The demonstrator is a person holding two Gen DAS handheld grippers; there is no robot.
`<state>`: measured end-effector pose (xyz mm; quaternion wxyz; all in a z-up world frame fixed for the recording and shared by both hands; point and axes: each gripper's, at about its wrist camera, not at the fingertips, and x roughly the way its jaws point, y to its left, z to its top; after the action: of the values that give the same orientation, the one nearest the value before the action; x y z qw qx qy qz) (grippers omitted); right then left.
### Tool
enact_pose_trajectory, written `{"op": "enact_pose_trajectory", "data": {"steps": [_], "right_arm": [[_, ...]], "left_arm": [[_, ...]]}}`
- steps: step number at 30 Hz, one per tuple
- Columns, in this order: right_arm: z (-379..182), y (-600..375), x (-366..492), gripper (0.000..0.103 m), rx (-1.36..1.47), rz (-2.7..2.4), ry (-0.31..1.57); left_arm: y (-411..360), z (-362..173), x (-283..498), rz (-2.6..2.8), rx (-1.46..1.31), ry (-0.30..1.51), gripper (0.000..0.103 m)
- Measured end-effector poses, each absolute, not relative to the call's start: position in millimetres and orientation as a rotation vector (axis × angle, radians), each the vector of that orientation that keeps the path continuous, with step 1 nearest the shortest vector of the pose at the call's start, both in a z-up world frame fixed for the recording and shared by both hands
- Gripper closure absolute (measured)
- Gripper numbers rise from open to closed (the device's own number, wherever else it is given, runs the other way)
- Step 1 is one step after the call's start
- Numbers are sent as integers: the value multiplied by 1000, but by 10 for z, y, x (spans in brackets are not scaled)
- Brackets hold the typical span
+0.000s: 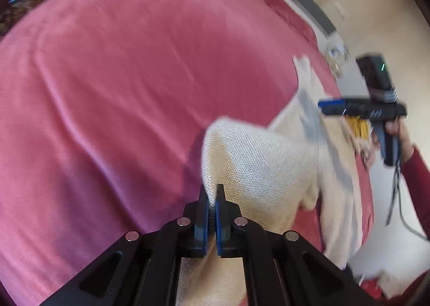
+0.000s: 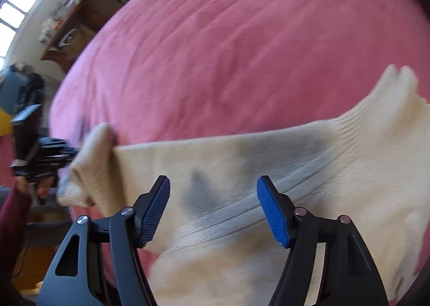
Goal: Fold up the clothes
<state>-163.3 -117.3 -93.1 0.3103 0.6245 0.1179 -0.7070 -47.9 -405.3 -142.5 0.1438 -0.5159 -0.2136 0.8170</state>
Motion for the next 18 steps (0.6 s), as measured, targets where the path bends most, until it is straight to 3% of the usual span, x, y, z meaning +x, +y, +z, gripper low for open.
{"op": "enact_pose_trajectory", "data": {"steps": [3, 7, 13, 18], "right_arm": [[-867, -1173, -1810, 35, 1629, -1867, 347], [-889, -1316, -1958, 34, 1675, -1739, 527], [-866, -1839, -1538, 32, 1358, -1638, 1094], [-1075, -2070, -1437, 32, 1332, -1460, 1189]], "left_arm": [[-4326, -1095, -420, 2487, -1386, -653, 101], [-4638, -815, -337, 2571, -1368, -597, 101], [-4740, -734, -40, 2574, -1299, -603, 100], [-4612, -670, 5, 2592, -1236, -597, 100]]}}
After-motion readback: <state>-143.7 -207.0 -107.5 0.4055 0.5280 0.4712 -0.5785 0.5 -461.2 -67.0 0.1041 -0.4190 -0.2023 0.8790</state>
